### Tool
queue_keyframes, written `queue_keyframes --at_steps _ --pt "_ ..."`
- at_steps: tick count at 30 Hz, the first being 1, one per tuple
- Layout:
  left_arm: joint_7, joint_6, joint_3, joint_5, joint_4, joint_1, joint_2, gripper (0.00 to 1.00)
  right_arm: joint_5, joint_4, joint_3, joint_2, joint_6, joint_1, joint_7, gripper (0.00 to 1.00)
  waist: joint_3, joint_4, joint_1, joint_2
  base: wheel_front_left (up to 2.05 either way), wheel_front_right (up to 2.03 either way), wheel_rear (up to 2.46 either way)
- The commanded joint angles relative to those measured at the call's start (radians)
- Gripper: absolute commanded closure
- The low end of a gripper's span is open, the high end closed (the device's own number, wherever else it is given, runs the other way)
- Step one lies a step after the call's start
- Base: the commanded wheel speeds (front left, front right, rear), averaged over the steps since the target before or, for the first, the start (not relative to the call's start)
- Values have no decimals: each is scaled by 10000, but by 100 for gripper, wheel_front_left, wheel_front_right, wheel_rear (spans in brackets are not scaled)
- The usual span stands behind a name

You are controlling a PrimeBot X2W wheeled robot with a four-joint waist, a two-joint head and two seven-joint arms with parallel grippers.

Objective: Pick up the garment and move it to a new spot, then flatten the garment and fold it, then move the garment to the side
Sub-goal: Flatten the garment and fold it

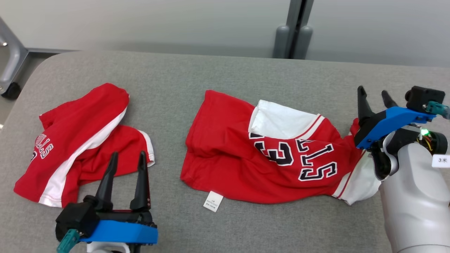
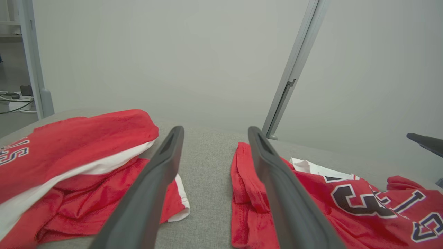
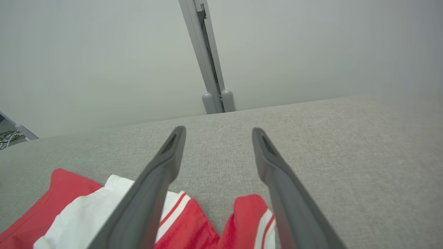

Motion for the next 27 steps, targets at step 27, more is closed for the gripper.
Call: queue_keyframes --at_steps 27 --pt "-26 -46 1300 604 764 1523 48 0 101 -5907 2346 -51 5 6145 -1089 0 -1714 -2039 0 1 0 0 0"
